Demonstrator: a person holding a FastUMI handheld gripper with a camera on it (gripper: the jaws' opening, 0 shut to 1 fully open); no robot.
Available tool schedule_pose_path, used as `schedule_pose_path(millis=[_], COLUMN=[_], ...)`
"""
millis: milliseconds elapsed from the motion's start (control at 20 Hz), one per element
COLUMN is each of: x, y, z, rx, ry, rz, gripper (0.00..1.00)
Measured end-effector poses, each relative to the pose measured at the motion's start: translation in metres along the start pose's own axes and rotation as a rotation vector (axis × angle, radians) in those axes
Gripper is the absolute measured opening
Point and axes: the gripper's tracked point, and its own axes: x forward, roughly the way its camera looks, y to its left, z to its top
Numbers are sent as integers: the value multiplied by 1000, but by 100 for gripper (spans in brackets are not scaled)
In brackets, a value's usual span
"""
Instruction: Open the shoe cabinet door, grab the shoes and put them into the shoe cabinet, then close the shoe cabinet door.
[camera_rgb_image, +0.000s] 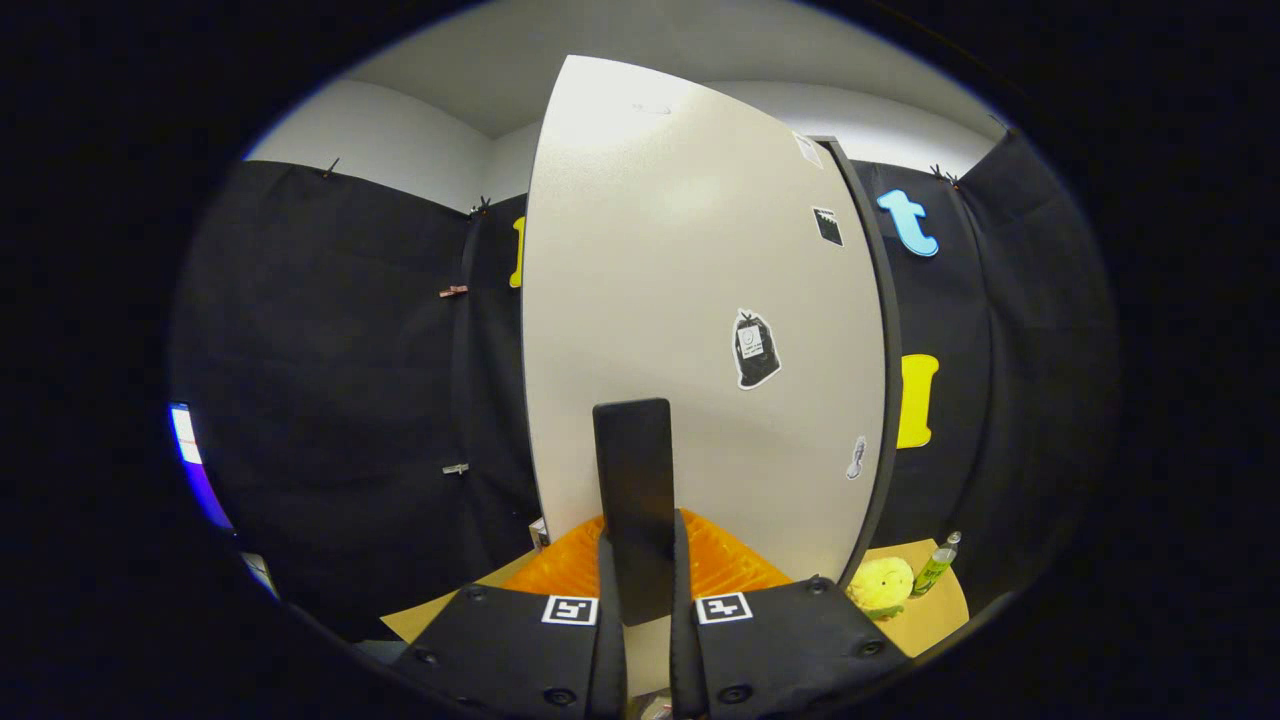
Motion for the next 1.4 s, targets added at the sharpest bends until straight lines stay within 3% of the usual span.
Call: schedule_pose_path(millis=[300, 750, 850, 950, 1150, 1400], x=[-43, -87, -94, -100, -102, -114], y=[-38, -126, -143, -158, -152, -156], z=[4, 15, 16, 17, 16, 19], rx=[3, 10, 3, -2, -3, -3], ry=[-4, -38, -31, -31, -39, -48], rz=[-60, -279, -316, -346, -334, -401], gripper=[20, 19, 12, 11, 11, 14])
